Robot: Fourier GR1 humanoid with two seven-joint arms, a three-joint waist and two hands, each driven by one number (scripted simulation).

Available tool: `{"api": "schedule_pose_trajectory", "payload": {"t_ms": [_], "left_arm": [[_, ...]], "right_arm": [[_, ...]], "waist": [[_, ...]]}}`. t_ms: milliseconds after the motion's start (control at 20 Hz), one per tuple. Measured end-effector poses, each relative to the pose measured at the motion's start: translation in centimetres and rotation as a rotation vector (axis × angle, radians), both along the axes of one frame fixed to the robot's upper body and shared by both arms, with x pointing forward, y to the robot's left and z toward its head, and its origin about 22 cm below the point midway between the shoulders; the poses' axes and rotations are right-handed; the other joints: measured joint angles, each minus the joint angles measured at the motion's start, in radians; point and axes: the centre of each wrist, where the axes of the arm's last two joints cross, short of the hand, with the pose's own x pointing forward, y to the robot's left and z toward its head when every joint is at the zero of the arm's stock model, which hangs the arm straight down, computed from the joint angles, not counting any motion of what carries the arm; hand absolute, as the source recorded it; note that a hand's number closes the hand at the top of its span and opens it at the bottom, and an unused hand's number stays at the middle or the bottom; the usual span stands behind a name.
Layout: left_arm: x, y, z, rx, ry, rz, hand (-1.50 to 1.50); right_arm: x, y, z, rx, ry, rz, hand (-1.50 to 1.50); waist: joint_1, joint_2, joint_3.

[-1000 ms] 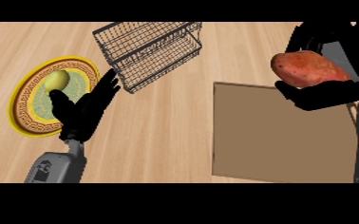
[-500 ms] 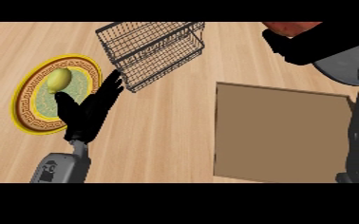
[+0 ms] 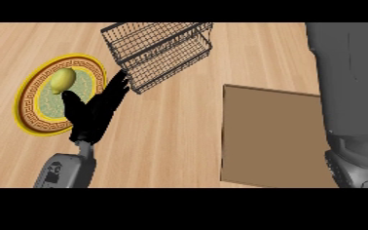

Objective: Pick the sweet potato from the tray and place it in the tiered basket

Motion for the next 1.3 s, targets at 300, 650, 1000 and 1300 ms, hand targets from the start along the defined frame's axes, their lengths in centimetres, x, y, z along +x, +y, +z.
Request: {"api": "schedule_pose_trajectory", "payload": {"t_ms": [300,650,1000,1300], "left_arm": [[0.5,0.2,0.0,0.002,0.0,-0.01,0.0],[0.6,-0.3,0.1,0.0,-0.006,-0.012,0.0],[0.9,-1.4,0.6,0.004,-0.011,-0.039,0.0],[0.9,-2.5,0.6,-0.003,-0.029,-0.076,0.0]], "right_arm": [[2.8,4.7,-1.4,0.036,0.022,-0.008,1.5],[5.6,7.8,-5.0,0.085,0.038,0.023,1.5],[7.3,9.0,-8.0,0.244,0.111,0.028,-1.5],[7.9,9.6,-9.3,0.383,0.163,0.117,-1.5]], "waist": [[0.006,0.003,0.0],[0.014,0.007,0.0],[0.045,0.015,0.0],[0.078,0.02,-0.001]]}}
